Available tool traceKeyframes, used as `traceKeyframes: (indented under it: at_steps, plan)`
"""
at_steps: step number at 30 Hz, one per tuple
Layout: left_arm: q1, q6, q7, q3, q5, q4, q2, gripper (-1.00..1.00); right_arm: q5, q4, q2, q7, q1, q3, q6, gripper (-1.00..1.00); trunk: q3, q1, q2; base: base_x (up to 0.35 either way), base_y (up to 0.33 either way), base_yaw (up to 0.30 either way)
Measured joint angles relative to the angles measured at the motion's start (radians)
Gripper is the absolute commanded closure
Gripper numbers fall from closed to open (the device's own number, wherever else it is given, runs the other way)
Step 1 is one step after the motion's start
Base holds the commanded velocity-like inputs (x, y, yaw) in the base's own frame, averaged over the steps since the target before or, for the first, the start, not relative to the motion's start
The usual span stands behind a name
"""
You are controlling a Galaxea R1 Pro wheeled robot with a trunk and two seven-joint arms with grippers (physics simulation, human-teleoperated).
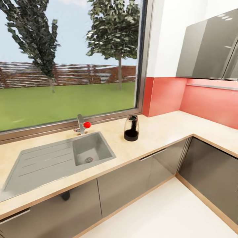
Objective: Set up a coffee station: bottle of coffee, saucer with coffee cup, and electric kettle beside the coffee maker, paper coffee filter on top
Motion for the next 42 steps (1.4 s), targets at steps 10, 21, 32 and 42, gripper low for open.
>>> traceKeyframes:
  at_steps: [10, 21, 32, 42]
  plan:
    - [0.0, 0.0, 0.0, 0.0, 0.0, 0.0, 0.0, -1.0, -0.001, 0.0, 0.0, -0.001, 0.0, 0.0, 0.002, -1.0, 0.0, 0.0, 0.0, 0.148, -0.245, 0.0]
    - [0.0, 0.001, 0.0, 0.0, 0.0, 0.001, 0.0, -1.0, -0.001, 0.0, 0.0, -0.001, 0.0, 0.0, 0.002, -1.0, 0.0, 0.0, 0.0, 0.148, -0.245, 0.0]
    - [0.0, 0.001, 0.0, 0.0, -0.001, 0.001, 0.0, -1.0, -0.001, 0.0, 0.0, -0.001, 0.0, 0.0, 0.002, -1.0, 0.0, 0.0, 0.0, 0.141, -0.247, 0.001]
    - [0.0, 0.0, 0.0, 0.0, -0.001, 0.001, -0.001, -1.0, -0.001, 0.0, 0.0, -0.001, -0.001, 0.0, 0.002, -1.0, 0.0, 0.0, 0.0, 0.031, -0.268, 0.177]
